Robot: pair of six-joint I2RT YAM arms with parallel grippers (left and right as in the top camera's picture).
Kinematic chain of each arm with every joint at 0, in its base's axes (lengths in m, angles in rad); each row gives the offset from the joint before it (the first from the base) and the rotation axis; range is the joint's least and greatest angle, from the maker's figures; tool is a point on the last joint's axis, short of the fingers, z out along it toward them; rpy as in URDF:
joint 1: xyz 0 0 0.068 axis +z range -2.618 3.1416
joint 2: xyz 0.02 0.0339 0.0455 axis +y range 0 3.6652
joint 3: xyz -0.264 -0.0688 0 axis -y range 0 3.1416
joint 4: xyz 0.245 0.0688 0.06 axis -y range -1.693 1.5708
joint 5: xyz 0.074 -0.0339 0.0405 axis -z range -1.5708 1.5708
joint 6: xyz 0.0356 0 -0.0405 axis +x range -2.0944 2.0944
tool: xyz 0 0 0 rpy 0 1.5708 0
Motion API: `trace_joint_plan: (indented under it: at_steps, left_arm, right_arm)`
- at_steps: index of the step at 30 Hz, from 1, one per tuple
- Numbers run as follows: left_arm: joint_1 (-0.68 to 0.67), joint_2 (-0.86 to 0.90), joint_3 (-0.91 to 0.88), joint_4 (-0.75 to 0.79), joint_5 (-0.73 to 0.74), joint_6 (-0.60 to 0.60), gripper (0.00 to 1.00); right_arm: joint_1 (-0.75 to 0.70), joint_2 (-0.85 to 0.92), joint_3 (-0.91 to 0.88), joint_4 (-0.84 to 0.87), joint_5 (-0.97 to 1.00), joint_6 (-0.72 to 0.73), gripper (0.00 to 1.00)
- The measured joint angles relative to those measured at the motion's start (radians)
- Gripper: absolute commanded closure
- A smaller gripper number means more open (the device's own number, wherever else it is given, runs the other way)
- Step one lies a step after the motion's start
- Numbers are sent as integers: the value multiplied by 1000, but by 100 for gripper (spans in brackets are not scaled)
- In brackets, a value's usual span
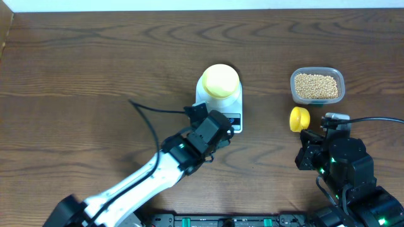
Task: Scoop item into bowl and weigh 50g on scale
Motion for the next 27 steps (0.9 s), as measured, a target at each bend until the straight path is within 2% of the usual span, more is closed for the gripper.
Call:
trace_joint_plan:
  at_steps: [7,13,27]
  left_arm:
    - [0,135,0,167,-14,22,93]
    - [0,229,0,235,-18,23,93]
    - [66,259,0,340,-43,22,93]
  right_arm:
    - [0,0,0,0,0,0,99]
    - [0,0,1,0,0,0,99]
    - [0,0,1,0,0,0,99]
